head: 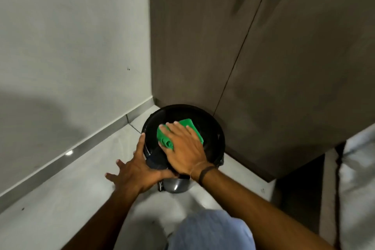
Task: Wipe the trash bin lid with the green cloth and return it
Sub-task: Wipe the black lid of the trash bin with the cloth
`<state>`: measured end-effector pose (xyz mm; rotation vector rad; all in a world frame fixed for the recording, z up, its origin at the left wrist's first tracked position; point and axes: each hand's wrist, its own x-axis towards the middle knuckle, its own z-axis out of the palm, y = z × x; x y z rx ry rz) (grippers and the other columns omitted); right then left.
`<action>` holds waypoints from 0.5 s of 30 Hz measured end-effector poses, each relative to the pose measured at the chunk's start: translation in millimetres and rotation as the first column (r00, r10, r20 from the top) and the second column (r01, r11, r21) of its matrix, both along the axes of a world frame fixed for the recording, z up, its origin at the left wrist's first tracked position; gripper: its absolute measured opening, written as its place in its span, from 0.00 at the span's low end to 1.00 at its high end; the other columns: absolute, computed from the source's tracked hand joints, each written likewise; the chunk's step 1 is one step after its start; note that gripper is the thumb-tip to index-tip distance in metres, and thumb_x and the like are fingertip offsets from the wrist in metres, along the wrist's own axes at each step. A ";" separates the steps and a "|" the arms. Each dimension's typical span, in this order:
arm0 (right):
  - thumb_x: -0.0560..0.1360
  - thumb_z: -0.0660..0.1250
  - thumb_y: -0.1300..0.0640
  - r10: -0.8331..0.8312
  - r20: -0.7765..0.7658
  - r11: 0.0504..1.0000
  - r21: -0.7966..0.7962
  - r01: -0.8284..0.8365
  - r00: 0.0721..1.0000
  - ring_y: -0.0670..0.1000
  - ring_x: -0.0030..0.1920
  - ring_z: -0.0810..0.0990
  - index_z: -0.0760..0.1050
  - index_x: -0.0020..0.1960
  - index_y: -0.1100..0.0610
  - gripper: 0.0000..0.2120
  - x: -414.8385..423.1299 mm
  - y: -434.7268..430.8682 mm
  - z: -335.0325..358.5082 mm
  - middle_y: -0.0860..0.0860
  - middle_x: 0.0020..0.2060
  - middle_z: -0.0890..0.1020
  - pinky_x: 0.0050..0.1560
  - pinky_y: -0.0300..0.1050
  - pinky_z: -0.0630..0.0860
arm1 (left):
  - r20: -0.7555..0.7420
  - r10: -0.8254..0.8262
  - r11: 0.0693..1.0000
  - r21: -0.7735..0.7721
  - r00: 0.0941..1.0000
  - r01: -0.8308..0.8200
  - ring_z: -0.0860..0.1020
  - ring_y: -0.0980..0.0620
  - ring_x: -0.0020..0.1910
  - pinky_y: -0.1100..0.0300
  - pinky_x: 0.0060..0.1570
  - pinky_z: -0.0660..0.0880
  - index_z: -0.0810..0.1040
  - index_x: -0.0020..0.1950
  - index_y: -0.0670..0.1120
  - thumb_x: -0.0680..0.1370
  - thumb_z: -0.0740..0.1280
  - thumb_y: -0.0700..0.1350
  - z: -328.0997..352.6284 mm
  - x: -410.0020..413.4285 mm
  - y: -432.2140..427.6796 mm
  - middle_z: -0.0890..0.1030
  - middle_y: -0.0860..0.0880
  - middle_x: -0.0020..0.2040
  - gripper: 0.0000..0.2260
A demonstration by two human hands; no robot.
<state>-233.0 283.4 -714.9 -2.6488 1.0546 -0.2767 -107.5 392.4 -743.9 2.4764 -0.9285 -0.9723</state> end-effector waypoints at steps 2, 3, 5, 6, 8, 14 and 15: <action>0.79 0.58 0.42 0.010 0.001 0.999 -0.038 -0.010 1.000 0.50 0.81 0.62 0.62 0.80 0.42 0.29 -38.2 14.8 -5.9 0.44 0.79 0.69 0.81 0.53 0.51 | -0.012 -0.005 1.000 -0.010 1.000 0.005 0.49 0.30 0.85 0.22 0.77 0.46 0.19 0.68 0.77 0.37 0.67 0.88 -0.4 -0.5 1.8 0.67 0.39 0.83 0.75; 0.78 0.59 0.43 -0.006 0.000 0.998 -0.057 0.006 1.000 0.50 0.81 0.62 0.62 0.80 0.42 0.30 -55.2 16.5 -8.2 0.44 0.79 0.69 0.81 0.52 0.50 | -0.028 -0.006 1.000 -0.020 1.000 0.005 0.48 0.30 0.85 0.22 0.77 0.44 0.21 0.71 0.77 0.39 0.69 0.88 -0.5 0.1 3.8 0.64 0.38 0.84 0.75; 0.80 0.60 0.44 -0.084 0.004 0.995 -0.056 0.084 0.996 0.50 0.82 0.61 0.63 0.80 0.42 0.28 -77.1 -0.3 -6.8 0.43 0.79 0.68 0.81 0.52 0.50 | -0.065 -0.019 0.999 -0.047 0.998 0.016 0.45 0.30 0.85 0.23 0.77 0.42 0.22 0.71 0.77 0.41 0.72 0.86 2.1 1.4 5.0 0.61 0.37 0.85 0.75; 0.81 0.59 0.43 -0.130 0.014 0.991 -0.033 0.130 0.991 0.50 0.82 0.60 0.63 0.80 0.42 0.27 -79.7 -16.3 -5.1 0.44 0.80 0.68 0.82 0.52 0.51 | -0.081 -0.028 0.998 -0.062 0.996 0.023 0.44 0.30 0.85 0.23 0.77 0.41 0.21 0.69 0.79 0.42 0.73 0.85 3.1 2.4 5.0 0.60 0.37 0.85 0.74; 0.82 0.60 0.44 -0.236 0.050 0.971 0.063 0.232 0.971 0.52 0.82 0.59 0.65 0.80 0.43 0.26 -71.4 -50.8 0.7 0.46 0.80 0.67 0.82 0.55 0.54 | -0.100 -0.048 0.996 -0.082 0.994 0.040 0.44 0.30 0.85 0.23 0.77 0.39 0.20 0.65 0.80 0.44 0.74 0.85 3.8 3.7 4.7 0.59 0.37 0.86 0.71; 0.81 0.59 0.41 -0.301 0.034 0.953 0.034 0.300 0.953 0.55 0.80 0.65 0.66 0.79 0.44 0.27 -1.6 -96.0 8.3 0.48 0.78 0.72 0.79 0.58 0.61 | -0.097 -0.047 0.995 -0.089 0.994 0.038 0.45 0.29 0.85 0.23 0.77 0.40 0.22 0.72 0.76 0.42 0.72 0.86 -0.4 5.3 -1.2 0.62 0.38 0.85 0.75; 0.80 0.58 0.40 -0.258 -0.005 0.966 -0.004 0.258 0.966 0.55 0.80 0.64 0.66 0.79 0.43 0.28 13.6 -91.2 8.9 0.48 0.78 0.71 0.79 0.59 0.60 | -0.092 -0.044 0.995 -0.088 0.995 0.036 0.46 0.29 0.85 0.23 0.77 0.40 0.21 0.72 0.76 0.42 0.72 0.86 -1.2 6.2 -2.0 0.63 0.38 0.85 0.75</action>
